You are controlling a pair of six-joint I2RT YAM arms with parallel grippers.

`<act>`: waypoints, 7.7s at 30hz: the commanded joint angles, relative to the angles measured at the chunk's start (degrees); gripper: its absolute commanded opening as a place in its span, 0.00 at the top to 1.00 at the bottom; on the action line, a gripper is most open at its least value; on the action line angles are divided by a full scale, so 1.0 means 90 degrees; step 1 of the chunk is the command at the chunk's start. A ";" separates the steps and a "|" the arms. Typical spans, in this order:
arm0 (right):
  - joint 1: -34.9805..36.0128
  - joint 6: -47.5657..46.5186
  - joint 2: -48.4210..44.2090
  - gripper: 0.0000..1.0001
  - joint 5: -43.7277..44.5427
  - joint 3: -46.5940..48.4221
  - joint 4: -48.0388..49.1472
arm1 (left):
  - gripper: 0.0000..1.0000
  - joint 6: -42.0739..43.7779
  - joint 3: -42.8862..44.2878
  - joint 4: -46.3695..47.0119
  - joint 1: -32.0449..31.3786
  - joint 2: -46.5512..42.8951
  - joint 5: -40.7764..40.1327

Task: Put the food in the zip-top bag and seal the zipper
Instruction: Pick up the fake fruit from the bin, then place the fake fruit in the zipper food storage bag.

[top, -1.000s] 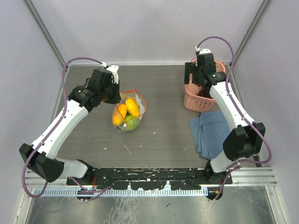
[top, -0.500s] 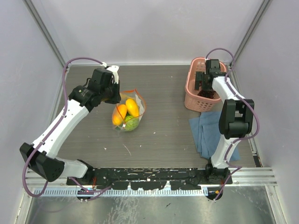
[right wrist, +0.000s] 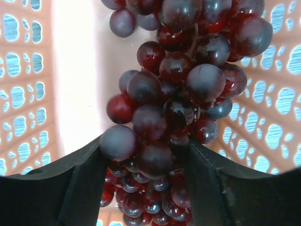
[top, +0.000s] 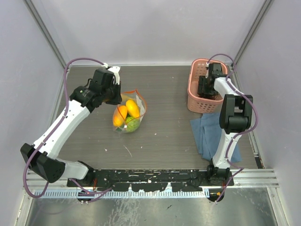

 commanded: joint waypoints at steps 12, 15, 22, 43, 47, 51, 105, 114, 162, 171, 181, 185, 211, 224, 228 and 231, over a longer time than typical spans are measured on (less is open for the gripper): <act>0.0005 0.0202 -0.0902 0.75 -0.0528 0.0211 0.0138 | 1.00 0.0018 0.0261 0.0176 0.0031 -0.0100 0.0070; 0.0002 0.0188 -0.1129 0.85 -0.0555 0.0259 0.0117 | 1.00 0.0019 0.0257 0.0186 0.0030 -0.0113 0.0075; 0.0002 0.0195 -0.1693 0.96 -0.0580 0.0240 0.0165 | 1.00 0.0019 0.0254 0.0186 0.0032 -0.0119 0.0084; 0.0010 0.0559 -0.3832 0.99 -0.0885 -0.0226 0.1159 | 1.00 0.0008 0.0248 0.0204 0.0028 -0.0107 0.0170; 0.0094 0.0651 -0.4089 0.99 -0.1126 -0.0116 0.1165 | 1.00 0.0002 0.0247 0.0205 0.0023 -0.0096 0.0212; 0.0289 0.0741 -0.4276 0.99 -0.1407 -0.0061 0.1160 | 1.00 -0.0001 0.0240 0.0212 0.0029 -0.0084 0.0241; 0.4533 0.3191 -0.3961 0.99 -0.5110 -0.0614 0.4512 | 1.00 -0.0069 0.0223 0.0254 0.0088 -0.0043 0.0443; 0.4539 0.3454 -0.3410 0.99 -0.5147 -0.1126 0.5098 | 1.00 -0.0072 0.0204 0.0301 0.0099 -0.0070 0.0567; 0.4254 0.5130 -0.2780 0.99 -0.3751 -0.0700 0.5677 | 1.00 -0.0016 0.0218 0.0332 0.0099 0.0053 0.1037; 0.4420 0.4784 -0.2983 0.99 -0.4053 -0.1428 0.5765 | 1.00 -0.0059 0.0218 0.0320 0.0099 0.0063 0.0928; 0.4597 0.4541 -0.3273 0.99 -0.4234 -0.2319 0.6350 | 1.00 -0.0098 0.0187 0.0358 0.0097 0.0055 0.0928; 0.4725 0.4485 -0.3263 0.99 -0.4497 -0.2393 0.6478 | 1.00 -0.0104 0.0184 0.0361 0.0099 0.0057 0.0934; 0.5122 0.3076 -0.2268 0.92 -0.3884 -0.1986 0.4131 | 1.00 -0.0030 0.0001 0.0716 0.0099 -0.0117 0.1455; 0.5166 0.2532 -0.3000 0.55 -0.3365 -0.1974 0.3938 | 1.00 -0.0088 -0.0009 0.0734 0.0100 -0.0063 0.1552; 0.5160 0.2127 -0.3451 0.47 -0.3226 -0.1983 0.3369 | 1.00 -0.0098 0.0012 0.0704 0.0099 -0.0027 0.1528; 0.5140 0.1691 -0.3703 0.44 -0.2980 -0.2001 0.2865 | 1.00 -0.0108 0.0019 0.0695 0.0099 -0.0005 0.1551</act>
